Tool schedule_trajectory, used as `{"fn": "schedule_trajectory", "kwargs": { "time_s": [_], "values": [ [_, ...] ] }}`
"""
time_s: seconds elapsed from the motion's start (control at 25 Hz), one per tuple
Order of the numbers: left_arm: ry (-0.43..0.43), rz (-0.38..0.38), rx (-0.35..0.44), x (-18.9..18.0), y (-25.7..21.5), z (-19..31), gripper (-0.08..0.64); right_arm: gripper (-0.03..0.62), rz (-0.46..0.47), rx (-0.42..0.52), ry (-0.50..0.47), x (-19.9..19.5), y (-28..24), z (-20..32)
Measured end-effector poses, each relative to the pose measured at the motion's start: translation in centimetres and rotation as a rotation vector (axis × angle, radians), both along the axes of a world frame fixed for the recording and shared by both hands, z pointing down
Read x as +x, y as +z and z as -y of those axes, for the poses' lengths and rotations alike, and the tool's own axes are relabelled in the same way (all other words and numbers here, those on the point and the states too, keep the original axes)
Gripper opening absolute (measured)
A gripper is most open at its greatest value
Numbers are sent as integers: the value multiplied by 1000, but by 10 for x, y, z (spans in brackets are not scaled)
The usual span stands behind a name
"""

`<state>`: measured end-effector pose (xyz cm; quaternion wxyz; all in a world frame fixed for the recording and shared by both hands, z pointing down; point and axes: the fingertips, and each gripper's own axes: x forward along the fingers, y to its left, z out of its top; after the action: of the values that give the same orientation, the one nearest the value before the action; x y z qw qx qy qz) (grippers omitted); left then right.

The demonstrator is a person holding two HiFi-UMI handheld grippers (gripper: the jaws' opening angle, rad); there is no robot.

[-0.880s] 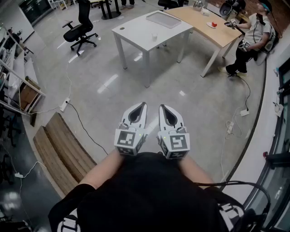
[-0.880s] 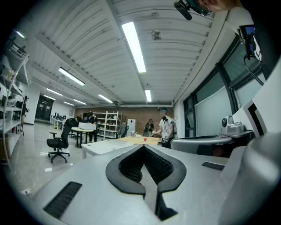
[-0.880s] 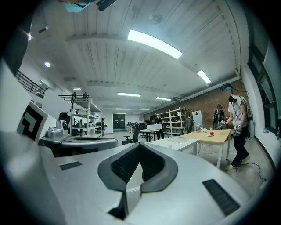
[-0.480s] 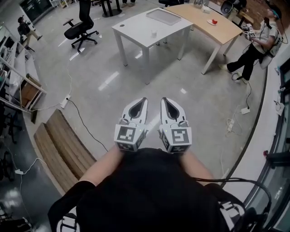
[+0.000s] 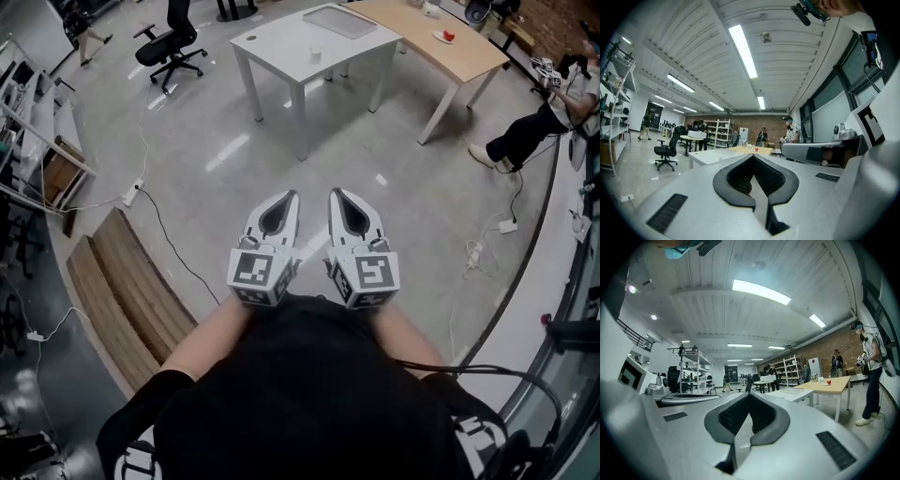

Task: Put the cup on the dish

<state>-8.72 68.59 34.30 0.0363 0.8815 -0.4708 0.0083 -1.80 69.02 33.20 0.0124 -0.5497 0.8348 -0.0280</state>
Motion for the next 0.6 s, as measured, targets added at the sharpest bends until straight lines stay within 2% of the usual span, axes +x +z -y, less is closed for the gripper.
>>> {"fn": "schedule_trajectory", "kwargs": {
  "time_s": [0.28, 0.6],
  "values": [
    [2, 16, -17, 14, 4, 1, 6, 12, -4, -27, -12, 12, 8, 3],
    [6, 27, -37, 23, 13, 24, 6, 13, -16, -55, 14, 28, 17, 23]
  ]
}}
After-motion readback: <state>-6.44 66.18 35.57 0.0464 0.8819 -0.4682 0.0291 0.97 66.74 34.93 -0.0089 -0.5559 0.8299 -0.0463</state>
